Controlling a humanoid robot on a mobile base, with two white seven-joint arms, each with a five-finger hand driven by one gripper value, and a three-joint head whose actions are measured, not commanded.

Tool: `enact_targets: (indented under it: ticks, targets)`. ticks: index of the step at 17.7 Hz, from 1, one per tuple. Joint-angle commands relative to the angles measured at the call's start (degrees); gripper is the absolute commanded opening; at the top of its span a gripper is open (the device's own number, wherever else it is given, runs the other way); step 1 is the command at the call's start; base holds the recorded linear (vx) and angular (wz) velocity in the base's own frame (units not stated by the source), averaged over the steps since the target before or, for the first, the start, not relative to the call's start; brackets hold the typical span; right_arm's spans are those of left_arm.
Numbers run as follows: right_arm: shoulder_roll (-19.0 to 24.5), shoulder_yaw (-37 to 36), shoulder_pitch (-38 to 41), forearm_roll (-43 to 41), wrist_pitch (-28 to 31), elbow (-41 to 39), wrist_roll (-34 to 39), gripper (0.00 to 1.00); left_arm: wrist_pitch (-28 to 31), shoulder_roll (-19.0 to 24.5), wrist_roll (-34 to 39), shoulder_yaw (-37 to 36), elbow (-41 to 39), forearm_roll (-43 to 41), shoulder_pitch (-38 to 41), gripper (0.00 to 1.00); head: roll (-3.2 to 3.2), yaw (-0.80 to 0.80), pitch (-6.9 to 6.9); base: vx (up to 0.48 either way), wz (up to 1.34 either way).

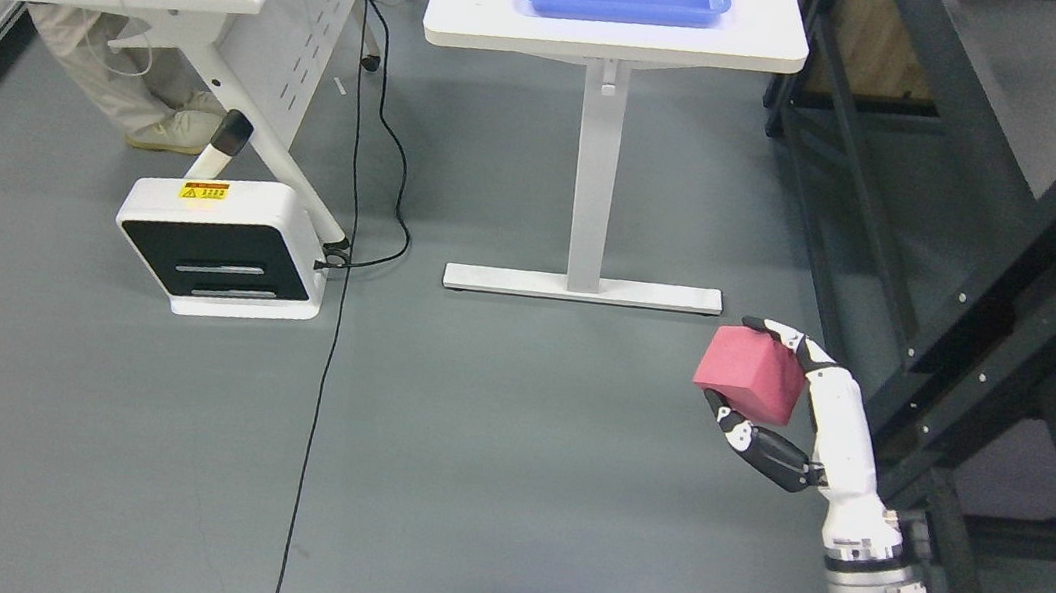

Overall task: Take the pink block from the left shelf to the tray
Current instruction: 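Turn and drive to the white table holding the cube in the right hand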

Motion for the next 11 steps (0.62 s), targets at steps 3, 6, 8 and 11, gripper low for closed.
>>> enact_targets:
  ticks: [3, 6, 8, 11]
  targets:
    - [-0.92, -0.16, 0.03, -0.37, -0.01, -0.73, -0.02, 0.06, -0.02, 1.0, 0.04, 0.0, -0.99, 0.0, -1.65, 1.0, 0.0, 0.0, 0.0, 0.086, 0.33]
    - [-0.92, -0.16, -0.24, -0.37, 0.17, -0.73, -0.02, 0.06, -0.02, 1.0, 0.04, 0.0, -0.99, 0.0, -1.74, 1.0, 0.0, 0.0, 0.0, 0.164, 0.35]
    - [-0.92, -0.16, -0.24, -0.37, 0.25, -0.82, 0.06, 0.06, -0.02, 1.0, 0.04, 0.0, -0.99, 0.0, -1.65, 1.0, 0.0, 0.0, 0.0, 0.21, 0.22]
    - [-0.92, -0.34, -0.15, -0.37, 0.25, -0.91, 0.06, 0.06, -0.02, 1.0, 0.04, 0.0, -0.99, 0.0, -1.65, 1.0, 0.0, 0.0, 0.0, 0.27, 0.0]
